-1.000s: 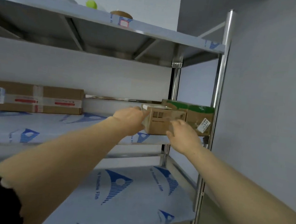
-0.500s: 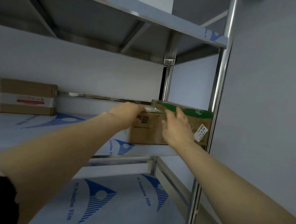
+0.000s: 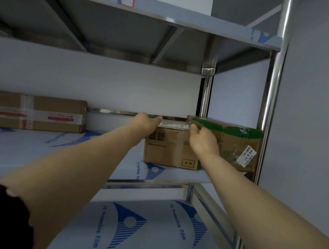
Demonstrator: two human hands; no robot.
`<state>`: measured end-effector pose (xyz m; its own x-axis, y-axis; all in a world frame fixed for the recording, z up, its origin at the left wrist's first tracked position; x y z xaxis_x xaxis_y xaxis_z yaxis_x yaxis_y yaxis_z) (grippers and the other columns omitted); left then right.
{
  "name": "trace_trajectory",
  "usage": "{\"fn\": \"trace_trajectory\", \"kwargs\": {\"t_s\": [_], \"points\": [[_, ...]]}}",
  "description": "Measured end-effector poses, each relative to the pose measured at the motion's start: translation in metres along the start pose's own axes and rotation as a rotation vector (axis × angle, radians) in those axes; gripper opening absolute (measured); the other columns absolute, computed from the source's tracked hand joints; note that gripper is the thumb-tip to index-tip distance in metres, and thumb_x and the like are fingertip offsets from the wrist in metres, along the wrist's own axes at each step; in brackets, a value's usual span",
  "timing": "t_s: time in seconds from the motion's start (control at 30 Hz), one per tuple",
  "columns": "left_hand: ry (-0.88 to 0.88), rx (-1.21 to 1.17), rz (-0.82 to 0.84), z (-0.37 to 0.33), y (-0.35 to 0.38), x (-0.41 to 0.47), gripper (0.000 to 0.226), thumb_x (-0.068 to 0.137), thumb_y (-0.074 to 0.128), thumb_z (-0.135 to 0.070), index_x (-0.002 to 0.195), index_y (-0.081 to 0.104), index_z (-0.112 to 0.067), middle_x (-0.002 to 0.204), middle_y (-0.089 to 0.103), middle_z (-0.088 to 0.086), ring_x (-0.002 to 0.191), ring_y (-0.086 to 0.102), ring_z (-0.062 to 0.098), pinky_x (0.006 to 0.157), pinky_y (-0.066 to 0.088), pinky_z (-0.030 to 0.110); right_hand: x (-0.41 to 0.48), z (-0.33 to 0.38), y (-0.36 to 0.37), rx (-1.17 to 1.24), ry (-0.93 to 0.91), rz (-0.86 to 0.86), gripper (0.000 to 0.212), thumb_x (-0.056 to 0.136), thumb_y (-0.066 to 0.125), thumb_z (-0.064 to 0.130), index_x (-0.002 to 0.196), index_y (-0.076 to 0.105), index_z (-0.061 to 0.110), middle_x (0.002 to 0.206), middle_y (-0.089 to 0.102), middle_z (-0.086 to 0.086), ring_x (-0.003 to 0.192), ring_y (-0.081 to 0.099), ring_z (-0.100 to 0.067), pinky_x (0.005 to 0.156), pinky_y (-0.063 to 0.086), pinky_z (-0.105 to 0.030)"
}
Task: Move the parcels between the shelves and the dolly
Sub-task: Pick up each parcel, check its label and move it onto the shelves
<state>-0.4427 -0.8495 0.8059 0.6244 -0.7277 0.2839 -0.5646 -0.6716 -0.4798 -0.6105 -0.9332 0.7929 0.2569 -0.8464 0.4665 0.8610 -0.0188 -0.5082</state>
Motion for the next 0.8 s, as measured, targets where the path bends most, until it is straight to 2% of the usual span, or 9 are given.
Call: {"fn": "trace_trajectory", "kwargs": {"t_s": [0.1, 0.2, 0.27, 0.33, 0.43, 0.5, 0.57, 0.7, 0.8], "points": [[-0.019, -0.089, -0.074, 0.004, -0.003, -0.001, 0.052, 0.089, 0.065, -0.034, 0.127, 0.051, -0.002, 0.103, 0.058, 0.014, 0.092, 0.057, 0.027, 0.078, 0.050, 0.037, -0.004, -0.002, -0.001, 0.074, 0.032, -0.050, 0.036, 0.103, 0.034, 0.030, 0.105, 0.059, 0.004, 0.088, 0.061, -0.007, 0.084, 0.060, -0.025, 0.072, 0.048, -0.034], [-0.057, -0.238, -0.136, 0.012, -0.013, -0.016, 0.027, 0.082, 0.073, -0.023, 0.097, 0.057, -0.007, 0.100, 0.063, 0.013, 0.089, 0.062, 0.025, 0.082, 0.056, 0.041, -0.017, -0.002, -0.005, 0.214, 0.050, -0.063, 0.030, 0.102, 0.040, 0.025, 0.118, 0.056, 0.006, 0.106, 0.062, -0.008, 0.091, 0.057, -0.021, 0.076, 0.045, -0.032], [-0.061, -0.309, -0.187, 0.016, -0.026, -0.035, 0.019, 0.080, 0.075, -0.016, 0.087, 0.059, -0.011, 0.098, 0.066, 0.011, 0.092, 0.065, 0.025, 0.083, 0.057, 0.043, -0.032, 0.003, -0.009, 0.358, 0.031, -0.043, 0.029, 0.099, 0.045, 0.020, 0.125, 0.052, 0.009, 0.111, 0.060, -0.002, 0.093, 0.055, -0.017, 0.081, 0.047, -0.032], [-0.056, -0.336, -0.220, 0.020, -0.040, -0.056, 0.015, 0.078, 0.076, -0.011, 0.086, 0.063, -0.013, 0.097, 0.068, 0.011, 0.093, 0.066, 0.026, 0.084, 0.057, 0.043, -0.050, 0.010, -0.010, 0.535, 0.028, 0.012, 0.033, 0.097, 0.049, 0.011, 0.129, 0.050, 0.012, 0.100, 0.059, 0.006, 0.085, 0.053, -0.009, 0.078, 0.046, -0.026], [-0.086, -0.352, -0.250, 0.030, -0.062, -0.091, 0.015, 0.079, 0.073, -0.003, 0.081, 0.060, -0.011, 0.099, 0.068, 0.013, 0.095, 0.067, 0.028, 0.089, 0.055, 0.043, -0.080, 0.020, -0.006, 0.696, 0.037, 0.129, 0.036, 0.094, 0.051, -0.001, 0.129, 0.051, 0.008, 0.082, 0.050, 0.015, 0.072, 0.045, 0.001, 0.063, 0.039, -0.013], [-0.115, -0.312, -0.264, 0.038, -0.076, -0.116, 0.012, 0.080, 0.069, -0.003, 0.088, 0.061, -0.007, 0.095, 0.069, 0.013, 0.089, 0.067, 0.025, 0.088, 0.055, 0.041, -0.098, 0.028, 0.003, 0.753, 0.060, 0.199, 0.038, 0.089, 0.050, -0.008, 0.125, 0.054, 0.004, 0.089, 0.059, 0.007, 0.082, 0.054, -0.011, 0.069, 0.044, -0.019], [-0.150, -0.312, -0.284, 0.050, -0.094, -0.147, 0.010, 0.083, 0.068, -0.008, 0.090, 0.062, -0.010, 0.089, 0.068, 0.006, 0.079, 0.066, 0.018, 0.079, 0.056, 0.034, -0.118, 0.039, 0.021, 0.758, 0.054, 0.280, 0.037, 0.084, 0.048, -0.013, 0.108, 0.065, 0.009, 0.091, 0.066, -0.001, 0.094, 0.061, -0.021, 0.071, 0.049, -0.025], [-0.202, -0.241, -0.397, 0.078, -0.149, -0.203, 0.027, 0.081, 0.075, -0.019, 0.105, 0.065, -0.009, 0.097, 0.070, 0.004, 0.088, 0.068, 0.020, 0.083, 0.057, 0.034, -0.166, 0.077, 0.061, 0.805, 0.005, 0.461, 0.040, 0.082, 0.047, -0.014, 0.095, 0.067, 0.017, 0.097, 0.070, -0.002, 0.095, 0.063, -0.019, 0.079, 0.054, -0.031], [-0.257, -0.193, -0.526, 0.105, -0.208, -0.255, 0.026, 0.082, 0.075, -0.017, 0.104, 0.062, -0.012, 0.095, 0.069, 0.005, 0.083, 0.067, 0.018, 0.072, 0.055, 0.028, -0.216, 0.121, 0.097, 0.863, -0.026, 0.599, 0.043, 0.081, 0.047, -0.017, 0.084, 0.059, 0.024, 0.088, 0.066, 0.004, 0.090, 0.060, -0.015, 0.082, 0.052, -0.032]]}}
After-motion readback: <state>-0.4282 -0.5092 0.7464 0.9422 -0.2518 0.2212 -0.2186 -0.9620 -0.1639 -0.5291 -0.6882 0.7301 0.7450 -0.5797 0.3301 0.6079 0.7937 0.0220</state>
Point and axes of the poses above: each hand's wrist, its own x-axis towards the middle knuckle, its own y-axis out of the palm, z = x × y, the point moved 7 cm from there along x, towards the middle knuckle
